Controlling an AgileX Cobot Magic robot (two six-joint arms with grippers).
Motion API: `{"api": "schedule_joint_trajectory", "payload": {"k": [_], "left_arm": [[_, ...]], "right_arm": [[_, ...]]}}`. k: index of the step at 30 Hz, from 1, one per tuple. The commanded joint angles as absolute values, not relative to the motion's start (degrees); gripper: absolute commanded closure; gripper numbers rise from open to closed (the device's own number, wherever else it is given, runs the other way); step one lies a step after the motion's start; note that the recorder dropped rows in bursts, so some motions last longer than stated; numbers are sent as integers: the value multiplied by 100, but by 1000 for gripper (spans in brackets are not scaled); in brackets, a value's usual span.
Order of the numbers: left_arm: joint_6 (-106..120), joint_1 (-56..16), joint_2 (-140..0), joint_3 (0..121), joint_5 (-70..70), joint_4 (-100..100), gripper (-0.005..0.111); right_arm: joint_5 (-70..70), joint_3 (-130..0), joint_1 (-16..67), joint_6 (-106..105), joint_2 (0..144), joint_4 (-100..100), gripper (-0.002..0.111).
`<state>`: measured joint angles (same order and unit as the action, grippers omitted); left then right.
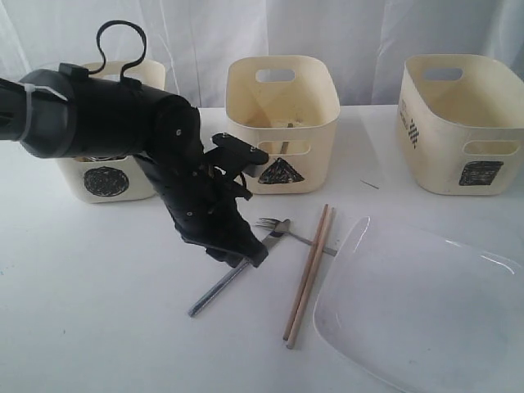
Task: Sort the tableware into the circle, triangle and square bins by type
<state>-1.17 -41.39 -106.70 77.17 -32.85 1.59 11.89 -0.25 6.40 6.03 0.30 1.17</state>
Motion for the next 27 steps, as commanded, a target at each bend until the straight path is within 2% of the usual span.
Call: {"api": "schedule_joint_trajectory", "payload": {"k": [1,14,27], "left_arm": [[0,-4139,-10678,7566,-2921,458,59],[172,-4139,-10678,6800,-2363,541,59],[690,-4129,-10747,6736,-2394,505,59]], "right_arm": [[1168,0,627,616,0,81,108],[1168,0,627,616,0,81,108],[1168,0,627,616,0,81,108]]}}
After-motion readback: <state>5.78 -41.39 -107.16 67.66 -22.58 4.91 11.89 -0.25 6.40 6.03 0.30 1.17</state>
